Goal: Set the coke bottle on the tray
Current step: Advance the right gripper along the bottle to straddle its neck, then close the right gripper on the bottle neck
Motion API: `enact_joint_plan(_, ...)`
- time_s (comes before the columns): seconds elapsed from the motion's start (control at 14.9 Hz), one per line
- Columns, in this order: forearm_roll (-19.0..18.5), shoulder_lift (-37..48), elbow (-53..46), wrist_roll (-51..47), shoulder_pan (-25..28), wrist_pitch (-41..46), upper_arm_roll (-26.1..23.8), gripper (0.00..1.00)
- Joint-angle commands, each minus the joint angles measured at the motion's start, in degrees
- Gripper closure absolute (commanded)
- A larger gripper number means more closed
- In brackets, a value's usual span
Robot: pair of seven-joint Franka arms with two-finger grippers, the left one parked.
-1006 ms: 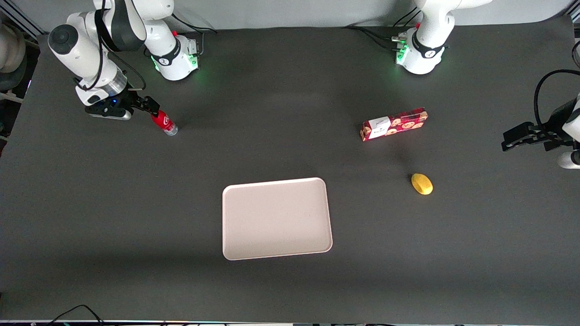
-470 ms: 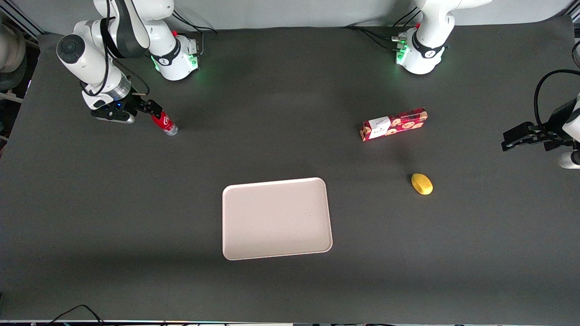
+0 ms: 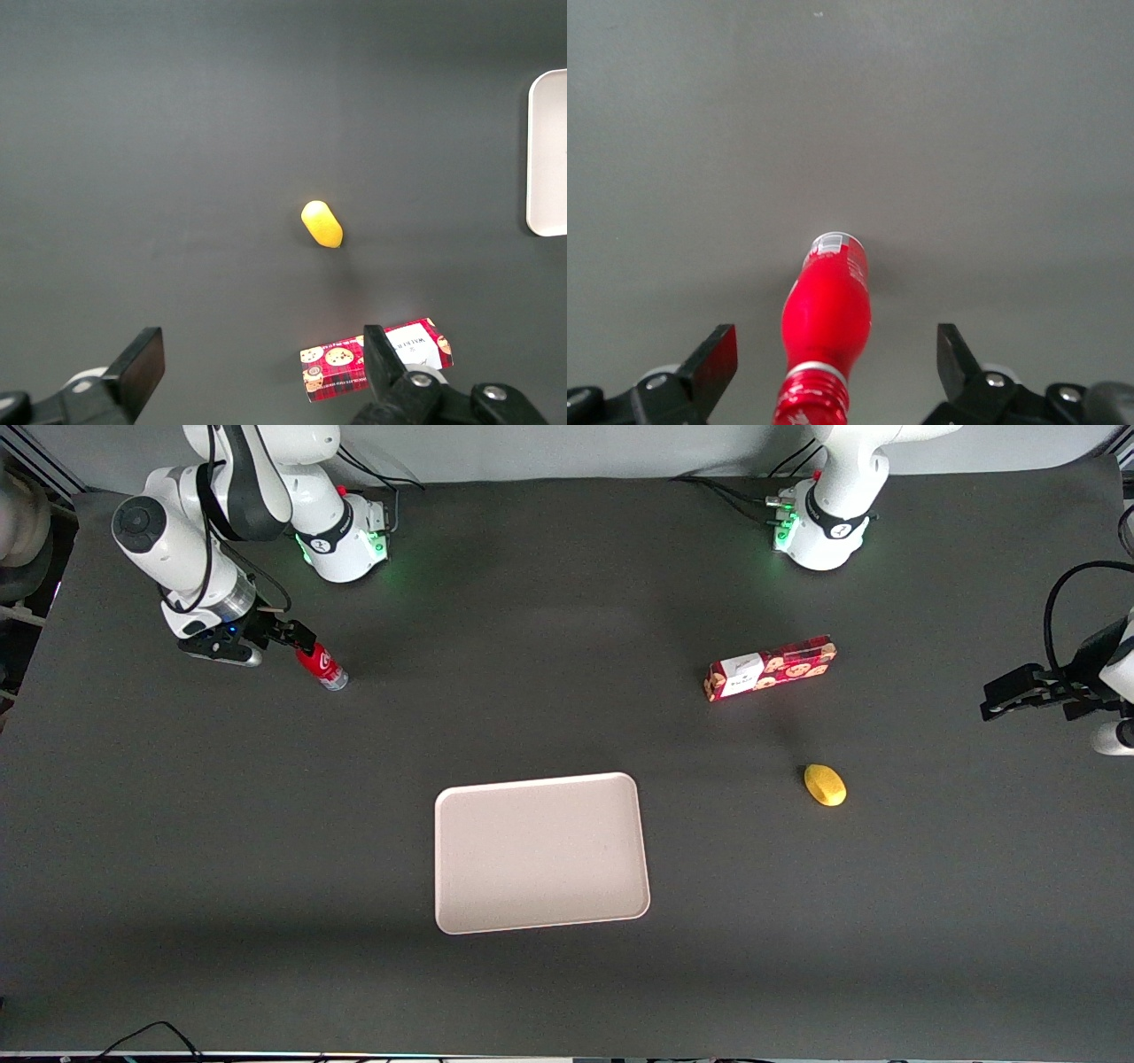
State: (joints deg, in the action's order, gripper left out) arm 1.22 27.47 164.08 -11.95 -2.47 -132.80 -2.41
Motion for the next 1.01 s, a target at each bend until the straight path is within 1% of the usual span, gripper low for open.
enact_joint_plan(0.0, 0.8, 2.41, 4.05, -3.34, -0.08, -0.97, -0.05, 0.0)
enact_joint_plan(0.27, 1.06, 1.88, 3.96, -3.43, 0.44, -0.97, -0.13, 0.0)
enact_joint_plan(0.4, 2.73, 1.79, 3.96, -3.35, 0.62, -0.88, -0.22, 0.0)
enact_joint_plan(0.47, 2.73, 1.79, 3.96, -3.43, 0.62, -0.88, -0.4, 0.0)
enact_joint_plan(0.54, 2.73, 1.71, 3.96, -3.35, 0.62, -0.88, -0.66, 0.08)
enact_joint_plan(0.6, 2.73, 1.71, 3.88, -3.43, 0.62, -0.88, -1.18, 0.13)
enact_joint_plan(0.67, 2.82, 1.62, 3.88, -3.43, 0.62, -0.71, -1.45, 0.21)
enact_joint_plan(0.87, 2.82, 1.62, 3.7, -3.43, 0.62, -0.62, -1.54, 0.4)
enact_joint_plan(0.94, 2.82, 1.62, 3.7, -3.43, 0.62, -0.62, -1.54, 0.48)
